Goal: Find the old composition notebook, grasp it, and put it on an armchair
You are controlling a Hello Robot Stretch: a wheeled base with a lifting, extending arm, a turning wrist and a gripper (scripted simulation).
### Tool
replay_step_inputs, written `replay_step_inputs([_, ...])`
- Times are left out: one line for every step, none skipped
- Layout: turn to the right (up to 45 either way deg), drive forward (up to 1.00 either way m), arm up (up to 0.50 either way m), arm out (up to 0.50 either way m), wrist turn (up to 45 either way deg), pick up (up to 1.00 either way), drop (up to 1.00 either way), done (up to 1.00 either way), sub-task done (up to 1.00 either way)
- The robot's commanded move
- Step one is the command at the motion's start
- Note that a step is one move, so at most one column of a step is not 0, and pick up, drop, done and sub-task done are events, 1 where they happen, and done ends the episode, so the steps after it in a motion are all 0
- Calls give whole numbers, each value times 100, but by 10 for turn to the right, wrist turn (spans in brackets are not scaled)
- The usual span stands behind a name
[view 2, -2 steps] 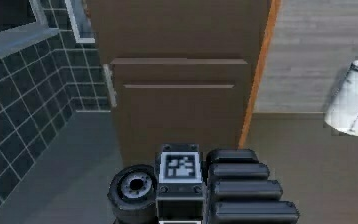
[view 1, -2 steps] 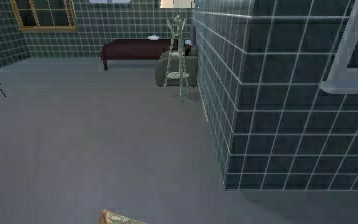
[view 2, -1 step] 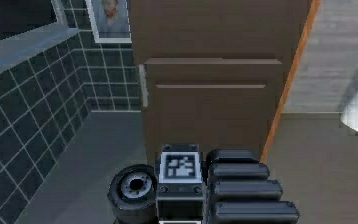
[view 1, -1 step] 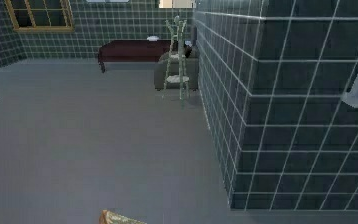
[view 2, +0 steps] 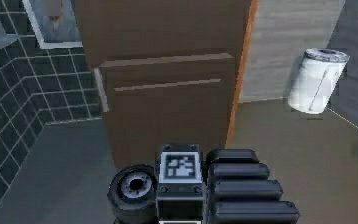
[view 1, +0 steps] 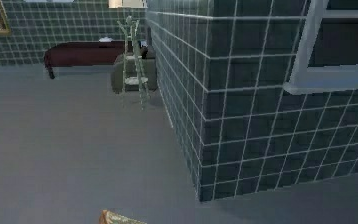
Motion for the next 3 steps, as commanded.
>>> replay_step_inputs([0,60,0,0,0,0,0,0,0])
replay_step_inputs([-360,0,0,0,0,0,0,0,0])
replay_step_inputs([0,100,0,0,0,0,0,0,0])
